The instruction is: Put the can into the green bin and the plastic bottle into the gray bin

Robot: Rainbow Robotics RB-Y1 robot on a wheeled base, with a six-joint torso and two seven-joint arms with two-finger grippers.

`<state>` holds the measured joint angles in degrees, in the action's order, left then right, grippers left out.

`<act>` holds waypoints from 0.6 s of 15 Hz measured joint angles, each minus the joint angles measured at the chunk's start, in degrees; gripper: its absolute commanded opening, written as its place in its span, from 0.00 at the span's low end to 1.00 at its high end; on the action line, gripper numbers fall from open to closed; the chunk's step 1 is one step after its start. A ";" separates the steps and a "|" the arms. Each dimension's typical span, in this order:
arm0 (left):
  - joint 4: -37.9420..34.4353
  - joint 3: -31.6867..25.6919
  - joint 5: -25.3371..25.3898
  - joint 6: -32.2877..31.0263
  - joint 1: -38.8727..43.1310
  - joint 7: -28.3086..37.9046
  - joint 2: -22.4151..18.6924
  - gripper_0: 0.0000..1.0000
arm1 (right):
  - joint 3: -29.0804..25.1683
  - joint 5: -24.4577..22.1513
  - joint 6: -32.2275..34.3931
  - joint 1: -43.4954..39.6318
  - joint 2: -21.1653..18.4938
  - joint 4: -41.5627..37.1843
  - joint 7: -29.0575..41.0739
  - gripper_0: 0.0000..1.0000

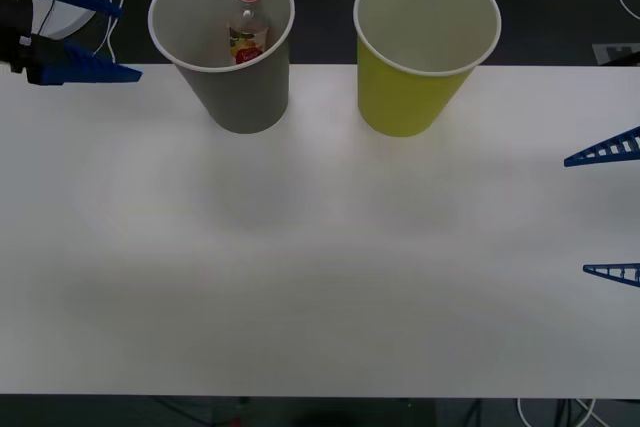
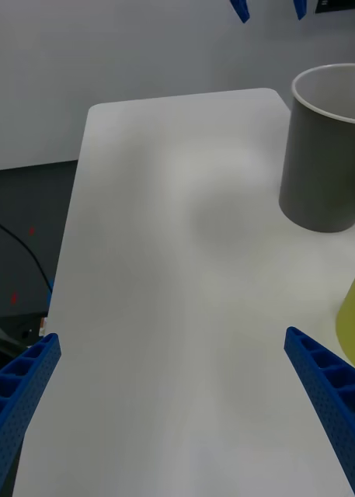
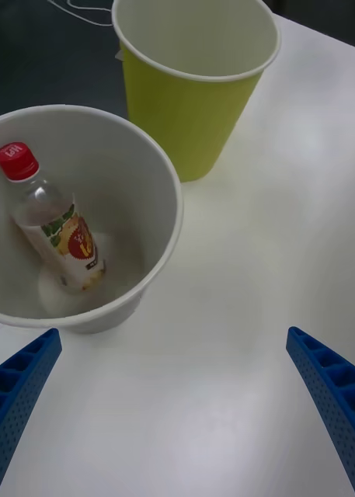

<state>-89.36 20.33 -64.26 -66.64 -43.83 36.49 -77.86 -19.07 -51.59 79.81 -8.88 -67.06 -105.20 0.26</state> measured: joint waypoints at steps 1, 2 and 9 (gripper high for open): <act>-1.27 -3.68 -1.69 -1.21 2.84 0.48 0.94 1.00 | 0.00 0.00 0.00 0.00 0.00 0.00 0.00 1.00; -1.95 -6.91 -2.79 -3.10 5.09 0.75 1.97 1.00 | 0.00 0.00 0.00 0.00 0.00 0.00 0.00 1.00; -4.11 -24.79 -4.46 -15.82 19.06 -5.35 8.11 1.00 | 0.00 0.00 0.00 0.00 0.00 0.00 0.00 1.00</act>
<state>-93.46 -4.46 -68.72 -82.46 -24.77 31.13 -69.75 -19.07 -51.59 79.81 -8.88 -67.06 -105.20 0.26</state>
